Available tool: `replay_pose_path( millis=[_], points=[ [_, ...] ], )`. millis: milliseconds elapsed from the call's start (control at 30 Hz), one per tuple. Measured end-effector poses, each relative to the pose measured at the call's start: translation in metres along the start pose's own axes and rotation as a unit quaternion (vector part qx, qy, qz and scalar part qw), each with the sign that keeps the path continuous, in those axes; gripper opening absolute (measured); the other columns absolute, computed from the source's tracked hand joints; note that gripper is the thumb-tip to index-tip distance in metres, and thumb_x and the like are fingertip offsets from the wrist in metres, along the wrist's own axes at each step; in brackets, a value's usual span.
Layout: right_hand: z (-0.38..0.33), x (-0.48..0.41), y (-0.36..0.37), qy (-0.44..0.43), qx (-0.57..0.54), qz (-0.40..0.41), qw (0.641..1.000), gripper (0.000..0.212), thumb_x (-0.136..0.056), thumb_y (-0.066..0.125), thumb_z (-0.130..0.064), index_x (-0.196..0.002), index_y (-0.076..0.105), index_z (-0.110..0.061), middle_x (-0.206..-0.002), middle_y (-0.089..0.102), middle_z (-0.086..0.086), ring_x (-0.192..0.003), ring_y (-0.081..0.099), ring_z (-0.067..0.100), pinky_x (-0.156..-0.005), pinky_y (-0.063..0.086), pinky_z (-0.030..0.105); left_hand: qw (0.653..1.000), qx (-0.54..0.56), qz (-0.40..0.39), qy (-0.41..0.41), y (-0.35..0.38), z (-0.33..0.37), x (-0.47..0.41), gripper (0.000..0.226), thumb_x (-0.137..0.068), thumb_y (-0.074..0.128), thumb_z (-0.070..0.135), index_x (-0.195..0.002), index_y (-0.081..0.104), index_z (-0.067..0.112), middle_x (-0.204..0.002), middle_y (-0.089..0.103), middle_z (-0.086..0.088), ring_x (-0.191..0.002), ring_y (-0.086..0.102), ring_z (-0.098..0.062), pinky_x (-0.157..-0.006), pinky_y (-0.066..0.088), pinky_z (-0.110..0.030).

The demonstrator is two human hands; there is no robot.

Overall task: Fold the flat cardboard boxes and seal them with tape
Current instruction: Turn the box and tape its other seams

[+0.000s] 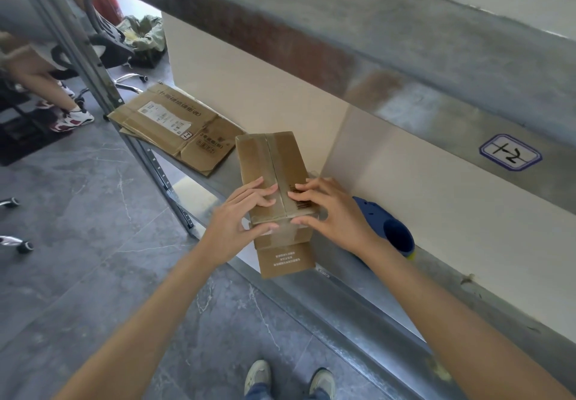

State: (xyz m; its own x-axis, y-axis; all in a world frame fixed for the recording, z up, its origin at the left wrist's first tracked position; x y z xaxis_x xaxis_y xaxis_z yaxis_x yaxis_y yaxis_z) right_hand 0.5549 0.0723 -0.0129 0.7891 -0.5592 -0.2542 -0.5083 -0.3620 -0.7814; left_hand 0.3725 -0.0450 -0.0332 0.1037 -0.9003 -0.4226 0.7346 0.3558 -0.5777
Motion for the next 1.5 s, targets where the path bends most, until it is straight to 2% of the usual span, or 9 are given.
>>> replay_pose_path(
  millis=[133,267,400,600,867,1000,1133,1300,1500],
  points=[
    [0.000,-0.001,0.000,0.015,-0.025,0.001,1.000,0.046,-0.083,0.066,-0.055,-0.124,0.067,-0.032,-0.126,0.057,-0.018,-0.125,0.037,-0.006,-0.102,0.030,0.015,1.000,0.004,0.004,-0.003,-0.002,0.004,0.001,0.025,-0.085,0.075,0.025,-0.106,0.067,0.013,-0.137,0.059,0.007,-0.142,0.039,-0.012,-0.114,0.033,-0.025],
    [-0.001,0.001,0.002,0.024,-0.056,0.033,0.998,0.030,-0.089,0.069,-0.035,-0.118,0.071,-0.028,-0.118,0.060,-0.016,-0.123,0.045,0.002,-0.103,0.029,0.011,0.998,0.044,0.043,-0.028,0.002,0.006,0.002,0.012,-0.088,0.071,0.006,-0.100,0.070,0.007,-0.131,0.061,-0.001,-0.139,0.044,-0.015,-0.112,0.038,-0.030],
    [0.001,0.002,0.002,0.027,-0.070,0.032,0.997,0.029,-0.090,0.068,-0.020,-0.118,0.071,-0.028,-0.116,0.061,-0.014,-0.122,0.047,0.005,-0.104,0.030,0.011,0.994,0.077,0.060,-0.042,0.003,0.005,0.003,0.021,-0.085,0.070,-0.006,-0.102,0.074,0.005,-0.126,0.065,-0.003,-0.137,0.047,-0.016,-0.110,0.041,-0.030],
    [0.006,0.000,-0.001,0.024,-0.068,0.018,0.997,0.028,-0.097,0.059,-0.011,-0.119,0.071,-0.023,-0.120,0.063,-0.013,-0.126,0.046,0.004,-0.106,0.030,0.013,0.994,0.083,0.055,-0.041,0.000,0.005,0.004,0.030,-0.089,0.062,-0.009,-0.113,0.072,0.006,-0.129,0.065,-0.004,-0.141,0.042,-0.018,-0.102,0.043,-0.016],
    [0.004,-0.001,-0.010,0.035,-0.087,-0.020,0.995,0.028,-0.097,0.061,-0.017,-0.123,0.068,-0.025,-0.127,0.059,-0.018,-0.131,0.041,-0.003,-0.108,0.024,0.009,0.994,0.070,0.043,-0.067,-0.005,0.005,0.001,0.030,-0.089,0.064,-0.007,-0.114,0.072,0.007,-0.128,0.066,0.000,-0.138,0.045,-0.013,-0.111,0.042,-0.034],
    [0.003,0.003,-0.019,0.053,-0.119,-0.083,0.988,0.049,-0.093,0.066,-0.013,-0.135,0.056,-0.035,-0.139,0.052,-0.020,-0.138,0.033,-0.007,-0.113,0.026,0.017,0.991,0.083,0.036,-0.096,-0.008,0.006,0.004,0.032,-0.091,0.063,-0.005,-0.117,0.069,0.012,-0.131,0.064,0.009,-0.139,0.042,-0.005,-0.110,0.041,-0.031],
    [0.005,0.003,-0.023,0.069,-0.120,-0.108,0.984,0.070,-0.087,0.055,0.007,-0.140,0.049,-0.038,-0.141,0.046,-0.023,-0.133,0.032,-0.017,-0.110,0.026,0.011,0.991,0.095,0.032,-0.092,-0.012,0.008,0.003,0.037,-0.085,0.055,-0.008,-0.113,0.070,0.010,-0.132,0.063,0.007,-0.137,0.044,-0.008,-0.101,0.045,-0.019],
    [0.006,0.001,-0.018,0.064,-0.125,-0.060,0.988,0.057,-0.093,0.052,0.006,-0.135,0.054,-0.034,-0.132,0.057,-0.019,-0.128,0.044,-0.008,-0.106,0.034,0.011,0.988,0.092,0.083,-0.095,-0.008,0.009,0.002,0.035,-0.083,0.057,-0.017,-0.105,0.072,0.006,-0.124,0.068,0.000,-0.132,0.051,-0.008,-0.095,0.049,-0.019],
    [0.012,0.002,-0.008,0.066,-0.124,-0.013,0.990,0.035,-0.098,0.056,-0.009,-0.127,0.061,-0.028,-0.127,0.060,-0.012,-0.122,0.050,-0.005,-0.102,0.036,0.009,0.986,0.095,0.104,-0.089,-0.002,0.007,0.004,0.024,-0.086,0.066,-0.008,-0.105,0.071,0.006,-0.122,0.068,0.002,-0.130,0.053,-0.009,-0.098,0.047,-0.017]
  ],
)
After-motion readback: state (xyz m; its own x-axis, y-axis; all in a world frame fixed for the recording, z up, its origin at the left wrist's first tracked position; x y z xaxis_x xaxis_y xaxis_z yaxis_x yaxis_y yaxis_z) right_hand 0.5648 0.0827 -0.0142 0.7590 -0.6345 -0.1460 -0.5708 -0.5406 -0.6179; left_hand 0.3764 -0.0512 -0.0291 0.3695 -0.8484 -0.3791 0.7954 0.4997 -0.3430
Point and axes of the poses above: each hand's wrist, its own x-axis away from the middle knuckle, its own y-axis out of the palm, z = x × y, the point moved 3 cm from there along -x, towards the middle knuckle
